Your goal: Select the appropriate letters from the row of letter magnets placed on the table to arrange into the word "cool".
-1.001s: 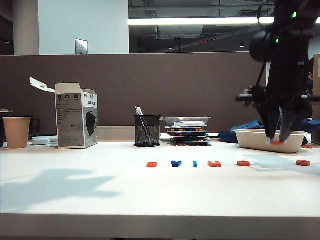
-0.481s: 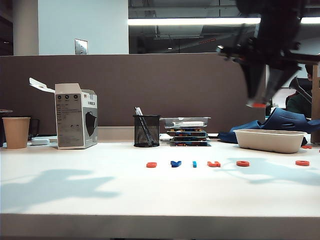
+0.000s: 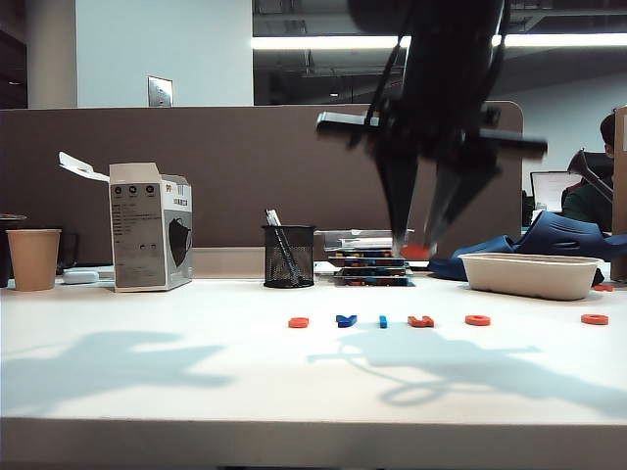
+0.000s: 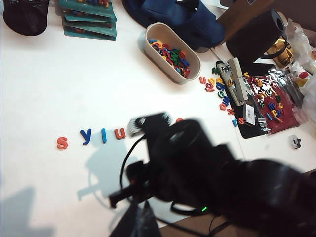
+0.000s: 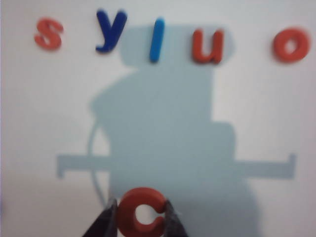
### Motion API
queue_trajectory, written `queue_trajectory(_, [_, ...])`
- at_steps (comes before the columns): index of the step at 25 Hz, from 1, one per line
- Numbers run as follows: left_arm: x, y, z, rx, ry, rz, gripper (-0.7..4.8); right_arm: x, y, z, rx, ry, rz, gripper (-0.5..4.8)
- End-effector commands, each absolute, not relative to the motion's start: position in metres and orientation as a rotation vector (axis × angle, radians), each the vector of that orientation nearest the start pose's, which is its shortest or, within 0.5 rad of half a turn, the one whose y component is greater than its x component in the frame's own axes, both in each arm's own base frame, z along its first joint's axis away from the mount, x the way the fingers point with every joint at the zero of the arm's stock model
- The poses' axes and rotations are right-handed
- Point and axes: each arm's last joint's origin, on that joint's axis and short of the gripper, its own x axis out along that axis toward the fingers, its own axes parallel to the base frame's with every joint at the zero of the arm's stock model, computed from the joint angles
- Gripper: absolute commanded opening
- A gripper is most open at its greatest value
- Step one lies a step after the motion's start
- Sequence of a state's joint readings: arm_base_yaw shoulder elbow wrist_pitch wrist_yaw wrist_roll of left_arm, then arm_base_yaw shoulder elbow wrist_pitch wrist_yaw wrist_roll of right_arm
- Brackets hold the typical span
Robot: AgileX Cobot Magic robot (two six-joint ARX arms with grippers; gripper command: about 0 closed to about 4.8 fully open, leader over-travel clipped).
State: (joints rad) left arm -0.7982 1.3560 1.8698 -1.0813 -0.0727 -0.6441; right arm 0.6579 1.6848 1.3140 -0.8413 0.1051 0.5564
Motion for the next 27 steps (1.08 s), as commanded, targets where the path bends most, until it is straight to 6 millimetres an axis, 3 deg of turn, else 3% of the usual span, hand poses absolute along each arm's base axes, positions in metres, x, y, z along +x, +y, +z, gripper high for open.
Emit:
queue_trajectory(1, [0.161,-0.162,0.484,-0.356,0.71,-0.51,-0.03,0.261,0.209,0.227,0.078,1.189,0.148,0.94])
queue_trajectory(15, [0.16,-0.162,0.484,-0.355,0.711,-0.51,-0.03,0.263,0.213,0.156,0.01,1.319,0.077,0.94])
queue_trajectory(27, [0.16,-0.162,0.484,-0.355,0.711,-0.51,-0.03,0.262,0.213,0.152,0.011,1.351,0.089,0.95])
